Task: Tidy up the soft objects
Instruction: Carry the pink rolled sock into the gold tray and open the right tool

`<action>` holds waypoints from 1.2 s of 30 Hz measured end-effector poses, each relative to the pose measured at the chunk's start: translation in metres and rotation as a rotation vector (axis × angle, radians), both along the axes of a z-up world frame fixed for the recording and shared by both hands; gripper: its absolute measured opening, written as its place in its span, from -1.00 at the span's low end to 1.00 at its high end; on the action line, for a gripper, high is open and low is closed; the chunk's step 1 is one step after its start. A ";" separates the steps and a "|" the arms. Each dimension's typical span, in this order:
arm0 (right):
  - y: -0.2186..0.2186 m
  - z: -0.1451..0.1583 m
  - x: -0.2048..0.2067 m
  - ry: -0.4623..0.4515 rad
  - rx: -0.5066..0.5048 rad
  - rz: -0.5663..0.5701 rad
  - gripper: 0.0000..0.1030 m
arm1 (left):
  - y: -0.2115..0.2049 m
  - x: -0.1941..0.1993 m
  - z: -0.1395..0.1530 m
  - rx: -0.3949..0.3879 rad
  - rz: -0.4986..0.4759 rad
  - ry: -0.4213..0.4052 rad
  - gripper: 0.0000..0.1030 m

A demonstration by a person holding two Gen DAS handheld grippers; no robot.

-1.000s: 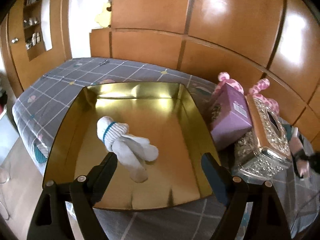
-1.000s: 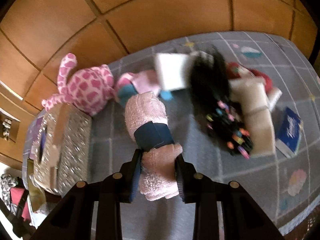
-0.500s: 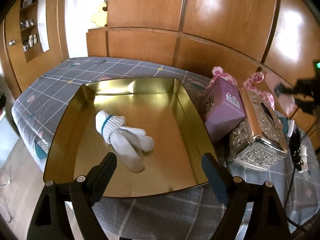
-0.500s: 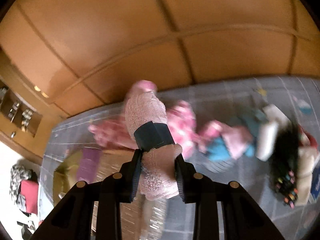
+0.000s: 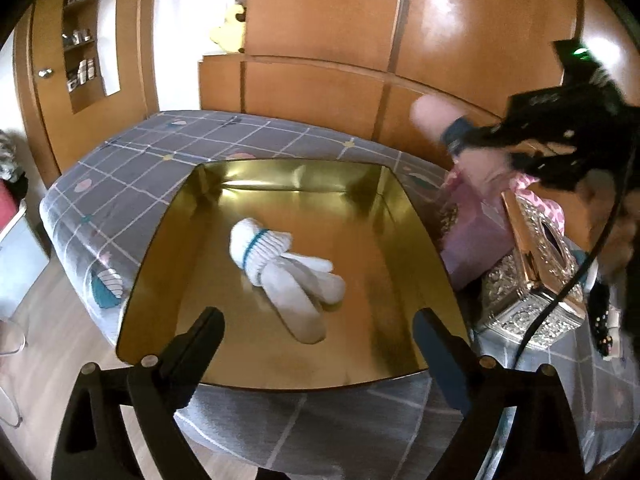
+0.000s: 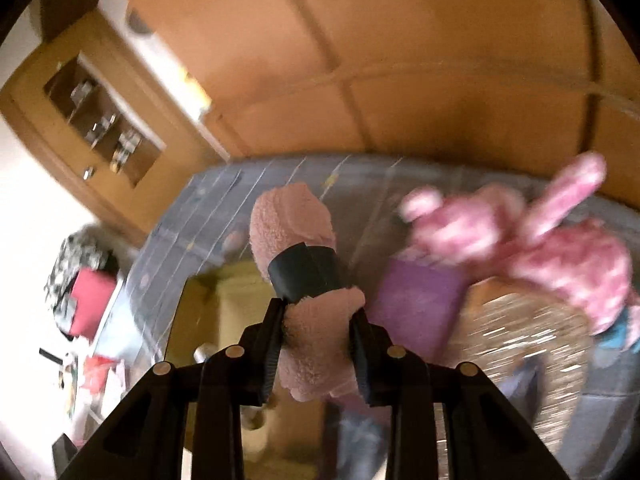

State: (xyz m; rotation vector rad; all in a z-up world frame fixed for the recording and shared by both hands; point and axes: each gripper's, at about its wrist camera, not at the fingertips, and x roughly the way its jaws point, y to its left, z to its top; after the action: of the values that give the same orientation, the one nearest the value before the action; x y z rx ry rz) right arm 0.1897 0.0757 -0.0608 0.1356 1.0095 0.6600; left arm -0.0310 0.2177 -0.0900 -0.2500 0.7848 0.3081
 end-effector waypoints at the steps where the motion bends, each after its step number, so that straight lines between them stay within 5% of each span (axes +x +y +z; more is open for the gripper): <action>1: 0.011 -0.008 -0.003 0.012 -0.013 0.020 -0.41 | 0.002 -0.001 0.000 -0.001 0.005 -0.001 0.86; 13: 0.091 -0.061 -0.020 0.033 -0.170 0.071 -0.32 | 0.027 -0.010 0.000 -0.018 0.077 -0.013 0.85; 27: 0.072 -0.046 -0.036 -0.053 -0.181 0.062 -0.28 | 0.028 -0.011 -0.002 -0.025 0.080 -0.006 0.86; 36: 0.040 -0.023 -0.067 -0.196 -0.212 0.030 0.12 | 0.024 -0.010 -0.004 -0.013 0.080 -0.003 0.86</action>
State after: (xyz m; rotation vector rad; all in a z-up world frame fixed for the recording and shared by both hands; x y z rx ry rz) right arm 0.1231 0.1158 -0.0840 -0.1283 0.8869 0.5776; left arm -0.0413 0.2419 -0.0939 -0.2949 0.7750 0.3782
